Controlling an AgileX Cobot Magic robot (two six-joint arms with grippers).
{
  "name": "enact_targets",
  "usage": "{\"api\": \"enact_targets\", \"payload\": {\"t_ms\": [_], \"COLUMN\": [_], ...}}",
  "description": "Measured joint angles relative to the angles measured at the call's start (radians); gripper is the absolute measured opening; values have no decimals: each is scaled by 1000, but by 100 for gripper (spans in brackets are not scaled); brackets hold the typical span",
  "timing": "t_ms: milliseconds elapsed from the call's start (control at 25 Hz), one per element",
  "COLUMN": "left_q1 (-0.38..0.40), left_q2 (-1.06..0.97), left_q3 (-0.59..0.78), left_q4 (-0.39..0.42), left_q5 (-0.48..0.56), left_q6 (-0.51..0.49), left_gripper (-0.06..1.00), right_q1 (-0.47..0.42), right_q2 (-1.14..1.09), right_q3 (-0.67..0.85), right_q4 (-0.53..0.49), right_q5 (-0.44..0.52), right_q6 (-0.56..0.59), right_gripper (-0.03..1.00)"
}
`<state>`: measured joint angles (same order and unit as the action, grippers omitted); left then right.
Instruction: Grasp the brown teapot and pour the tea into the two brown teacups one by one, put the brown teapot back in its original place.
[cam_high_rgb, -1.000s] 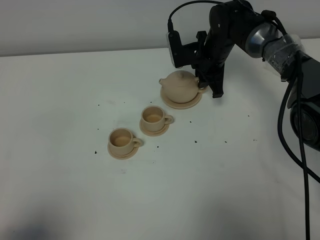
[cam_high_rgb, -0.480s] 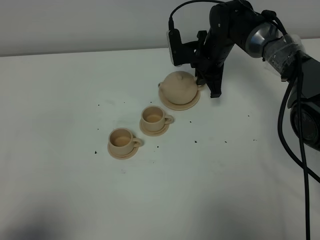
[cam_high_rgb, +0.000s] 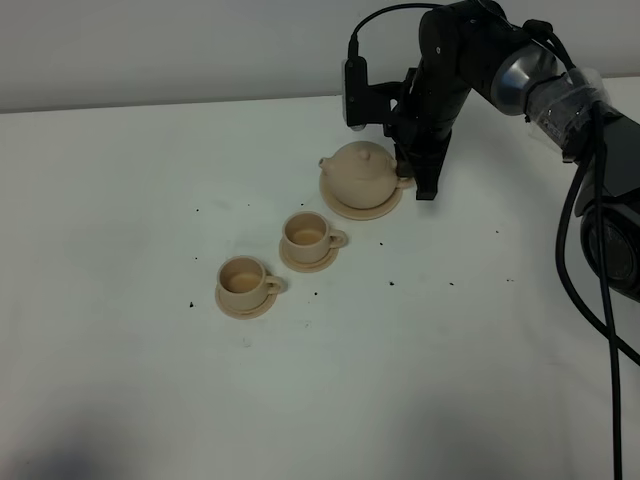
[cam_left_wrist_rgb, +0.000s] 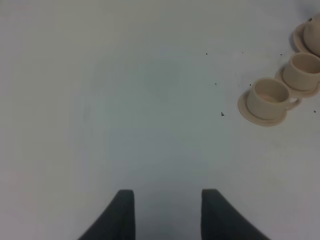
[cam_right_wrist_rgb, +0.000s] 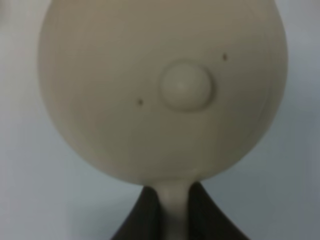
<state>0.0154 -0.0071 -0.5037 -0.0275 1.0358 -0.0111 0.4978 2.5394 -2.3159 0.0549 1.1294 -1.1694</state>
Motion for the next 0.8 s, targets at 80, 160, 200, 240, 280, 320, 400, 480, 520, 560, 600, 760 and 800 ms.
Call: {"api": "enact_targets", "payload": {"t_ms": [80, 160, 200, 240, 280, 320, 400, 480, 520, 560, 600, 760, 800], "left_q1": [0, 0, 0, 0, 0, 0, 0, 0, 0, 0, 0, 0, 0], "left_q2": [0, 0, 0, 0, 0, 0, 0, 0, 0, 0, 0, 0, 0], "left_q3": [0, 0, 0, 0, 0, 0, 0, 0, 0, 0, 0, 0, 0], "left_q4": [0, 0, 0, 0, 0, 0, 0, 0, 0, 0, 0, 0, 0], "left_q5": [0, 0, 0, 0, 0, 0, 0, 0, 0, 0, 0, 0, 0], "left_q6": [0, 0, 0, 0, 0, 0, 0, 0, 0, 0, 0, 0, 0], "left_gripper": [37, 37, 37, 37, 37, 37, 37, 37, 37, 37, 37, 37, 37], "right_q1": [0, 1, 2, 2, 2, 2, 2, 2, 2, 2, 2, 2, 2], "right_q2": [0, 0, 0, 0, 0, 0, 0, 0, 1, 4, 6, 16, 16], "right_q3": [-12, -30, -39, -49, -60, -69, -83, -87, -87, -87, -87, -87, -87], "right_q4": [0, 3, 4, 4, 4, 4, 9, 24, 28, 32, 35, 35, 35], "right_q5": [30, 58, 74, 86, 94, 98, 98, 98, 98, 98, 98, 102, 103], "right_q6": [37, 81, 102, 128, 157, 186, 237, 278, 298, 313, 327, 351, 353], "right_gripper": [13, 13, 13, 13, 13, 13, 13, 13, 13, 13, 13, 13, 13]}}
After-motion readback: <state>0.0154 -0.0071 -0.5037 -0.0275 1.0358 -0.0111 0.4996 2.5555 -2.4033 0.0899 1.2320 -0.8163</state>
